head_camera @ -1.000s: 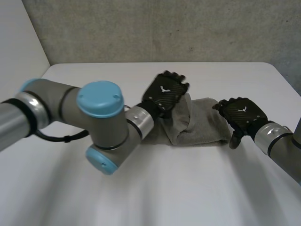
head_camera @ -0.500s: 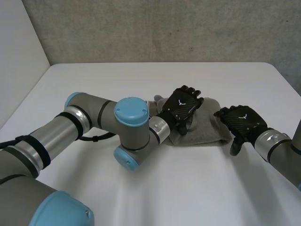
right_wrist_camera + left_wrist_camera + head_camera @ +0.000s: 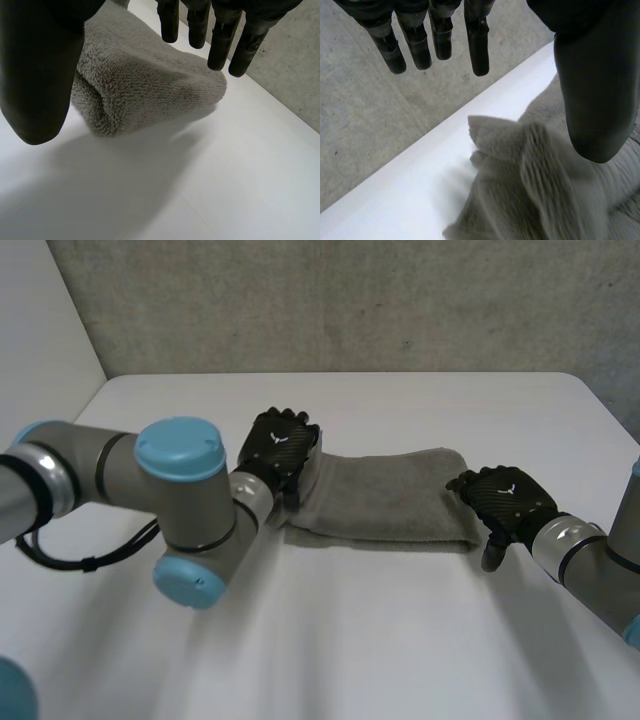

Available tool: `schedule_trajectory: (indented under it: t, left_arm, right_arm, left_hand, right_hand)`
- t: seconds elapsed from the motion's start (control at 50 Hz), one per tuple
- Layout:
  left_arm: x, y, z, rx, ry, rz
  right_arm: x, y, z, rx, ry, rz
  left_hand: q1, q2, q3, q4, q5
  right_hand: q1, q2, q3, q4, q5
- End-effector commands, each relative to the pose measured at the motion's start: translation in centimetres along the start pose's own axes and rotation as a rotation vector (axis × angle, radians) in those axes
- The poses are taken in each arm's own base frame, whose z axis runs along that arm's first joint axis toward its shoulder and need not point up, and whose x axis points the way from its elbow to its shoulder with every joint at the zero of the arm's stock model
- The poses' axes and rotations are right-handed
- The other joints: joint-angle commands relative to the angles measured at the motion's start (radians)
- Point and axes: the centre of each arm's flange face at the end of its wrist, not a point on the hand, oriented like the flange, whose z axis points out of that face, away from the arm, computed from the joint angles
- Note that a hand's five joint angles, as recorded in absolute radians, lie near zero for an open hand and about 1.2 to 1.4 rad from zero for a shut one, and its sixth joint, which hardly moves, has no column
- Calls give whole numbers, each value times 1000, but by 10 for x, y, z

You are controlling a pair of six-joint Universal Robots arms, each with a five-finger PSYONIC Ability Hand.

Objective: Fold the towel.

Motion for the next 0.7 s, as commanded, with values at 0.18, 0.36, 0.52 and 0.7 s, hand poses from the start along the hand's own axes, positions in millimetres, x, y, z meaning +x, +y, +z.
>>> schedule_trajectory:
  t: [0.18, 0.36, 0.52, 0.7]
  left_arm:
    - [3, -2, -11, 44, 1, -52]
    - [5, -1, -11, 43, 4, -53]
    - [1, 0, -12, 35, -7, -56]
    - [-17, -13, -19, 46, -58, -59]
  right_arm:
    - [-13, -5, 8, 84, -4, 1]
    - [-17, 12, 26, 66, -16, 47]
    - [-13, 21, 28, 31, -5, 11]
    - [21, 8, 0, 2, 83, -83]
  left_hand:
    - [-26, -20, -24, -33, -31]
    - [-26, -20, -24, -33, -31]
    - [-29, -23, -27, -36, -34]
    - [-35, -29, -33, -42, -40]
  right_hand:
    - [-58, -68, -69, -77, -61]
    - [337, 327, 326, 317, 334]
    - [706, 696, 694, 686, 703]
    - [1164, 1154, 1153, 1144, 1161]
